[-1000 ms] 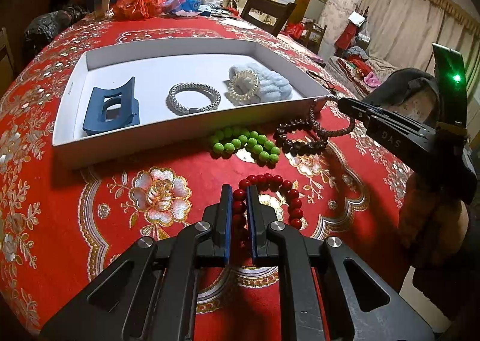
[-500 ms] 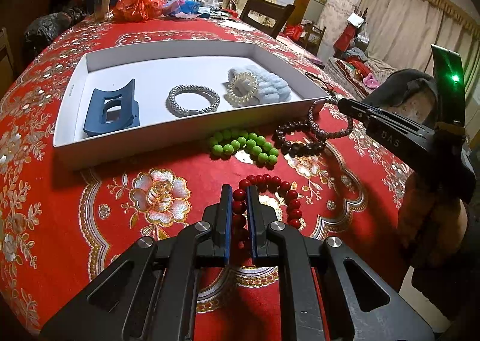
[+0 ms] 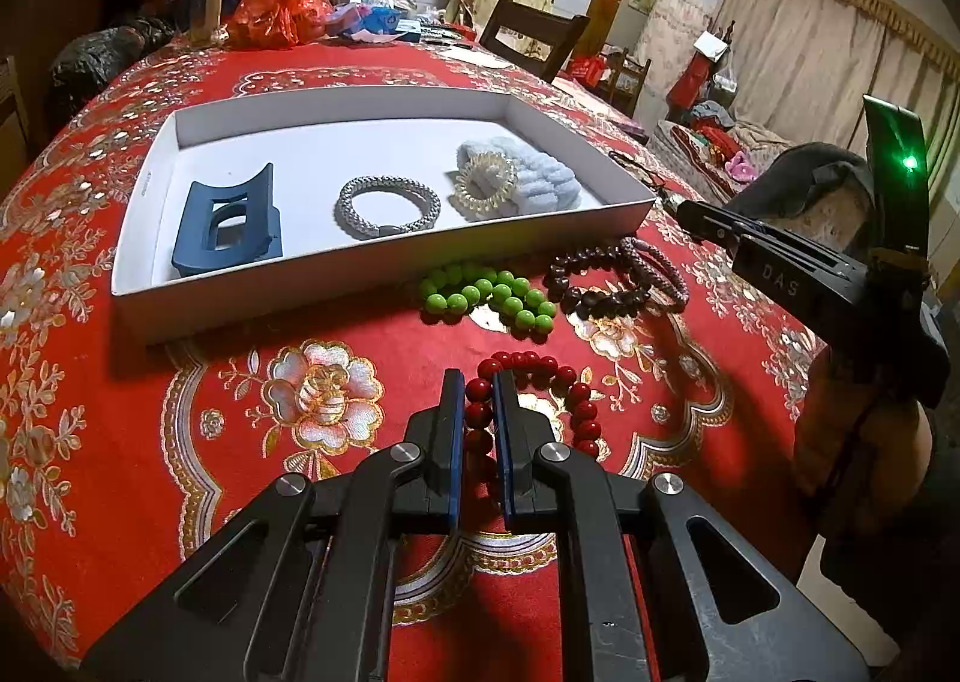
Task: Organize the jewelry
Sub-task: 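Close the right tool on the grey-and-pink beaded bracelet and lift it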
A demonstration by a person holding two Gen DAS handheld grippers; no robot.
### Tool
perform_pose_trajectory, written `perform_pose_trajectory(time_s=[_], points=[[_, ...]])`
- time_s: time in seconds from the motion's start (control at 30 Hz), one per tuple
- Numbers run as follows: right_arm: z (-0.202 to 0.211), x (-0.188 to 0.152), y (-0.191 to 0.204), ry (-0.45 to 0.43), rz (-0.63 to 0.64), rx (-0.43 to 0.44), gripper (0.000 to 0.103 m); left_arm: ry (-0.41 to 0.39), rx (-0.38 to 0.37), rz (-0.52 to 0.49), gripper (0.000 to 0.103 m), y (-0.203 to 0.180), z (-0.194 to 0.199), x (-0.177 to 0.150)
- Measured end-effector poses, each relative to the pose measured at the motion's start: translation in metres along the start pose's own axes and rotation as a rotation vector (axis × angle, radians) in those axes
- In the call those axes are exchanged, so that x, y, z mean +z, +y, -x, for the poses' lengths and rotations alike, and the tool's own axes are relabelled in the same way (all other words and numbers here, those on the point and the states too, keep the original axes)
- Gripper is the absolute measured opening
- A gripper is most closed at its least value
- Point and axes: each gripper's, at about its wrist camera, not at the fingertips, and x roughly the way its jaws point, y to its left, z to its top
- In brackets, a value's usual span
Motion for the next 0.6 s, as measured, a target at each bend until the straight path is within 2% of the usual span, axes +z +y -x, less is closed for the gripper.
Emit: perform_pose_trajectory(time_s=[0.27, 0.4, 0.47, 0.53, 0.6], points=[[0.006, 0.000, -0.002, -0.027, -0.011, 0.021, 0.008, -0.006, -0.010, 0.004, 0.008, 0.001, 0.002, 0.001], [0.011, -0.002, -0.015, -0.054, -0.068, 0.049, 0.008, -0.004, -0.010, 0.005, 0.008, 0.000, 0.001, 0.001], [0.007, -0.004, -0.023, -0.019, -0.086, 0.088, 0.008, -0.002, -0.010, 0.007, 0.008, 0.000, 0.001, 0.002], [-0.006, -0.005, -0.031, 0.054, -0.089, 0.097, 0.009, 0.004, -0.007, 0.005, 0.008, 0.000, 0.000, 0.002], [-0.018, -0.007, -0.041, 0.120, -0.111, 0.115, 0.016, 0.007, -0.005, 0.003, 0.008, -0.001, -0.001, 0.002]])
